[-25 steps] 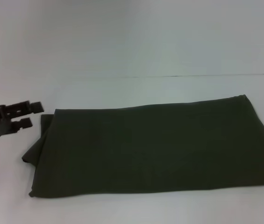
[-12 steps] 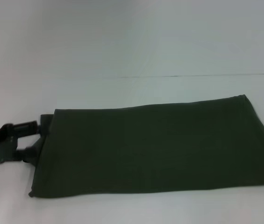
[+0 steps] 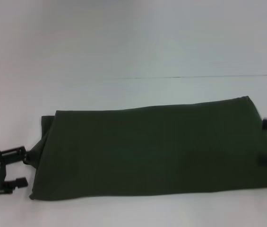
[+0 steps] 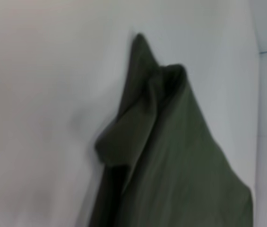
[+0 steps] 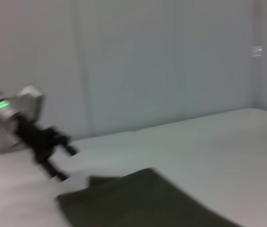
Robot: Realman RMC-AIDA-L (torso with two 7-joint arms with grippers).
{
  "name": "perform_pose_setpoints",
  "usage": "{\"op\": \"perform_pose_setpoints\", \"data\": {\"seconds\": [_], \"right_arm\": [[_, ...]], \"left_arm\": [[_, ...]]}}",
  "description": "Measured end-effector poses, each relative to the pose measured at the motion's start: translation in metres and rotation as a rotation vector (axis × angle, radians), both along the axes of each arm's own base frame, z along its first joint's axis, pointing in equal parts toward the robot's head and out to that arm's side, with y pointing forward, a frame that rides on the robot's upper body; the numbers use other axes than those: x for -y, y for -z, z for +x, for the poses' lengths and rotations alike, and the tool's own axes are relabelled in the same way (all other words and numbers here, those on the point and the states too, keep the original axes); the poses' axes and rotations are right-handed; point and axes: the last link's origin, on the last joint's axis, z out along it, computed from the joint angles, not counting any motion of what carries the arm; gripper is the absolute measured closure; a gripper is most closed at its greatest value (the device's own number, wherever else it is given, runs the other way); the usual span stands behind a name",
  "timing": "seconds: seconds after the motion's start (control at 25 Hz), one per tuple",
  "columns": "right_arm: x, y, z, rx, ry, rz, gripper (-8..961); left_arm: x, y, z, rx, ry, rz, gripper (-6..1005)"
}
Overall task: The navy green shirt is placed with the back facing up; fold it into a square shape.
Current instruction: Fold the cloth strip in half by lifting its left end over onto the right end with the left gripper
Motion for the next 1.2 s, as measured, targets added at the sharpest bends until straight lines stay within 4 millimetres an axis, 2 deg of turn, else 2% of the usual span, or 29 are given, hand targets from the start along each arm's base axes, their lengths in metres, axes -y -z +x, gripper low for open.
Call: {"op": "perform_pose_setpoints", "data": {"seconds": [0.16, 0.4, 0.72, 1.2], "right_arm": [[0.012, 0.005, -0.003, 0.06, -0.104, -0.106, 28], [0.016, 0.015, -0.011, 0.115, -0.193, -0.219, 29], [0.019, 0.019, -0.015, 0.111, -0.239, -0.243, 29], [0.019, 0.02, -0.015, 0.109, -0.24, -0.246, 29]], "left_arm": [[0.004, 0.002, -0.001, -0.009, -0.018, -0.045, 99], [0.001, 0.001, -0.003, -0.048, -0.044, -0.08, 98], [-0.006, 0.004, -0.01, -0.079, -0.107, -0.058, 99], [-0.012, 0.015, -0.008, -0.094, -0.11, -0.083, 98]]}}
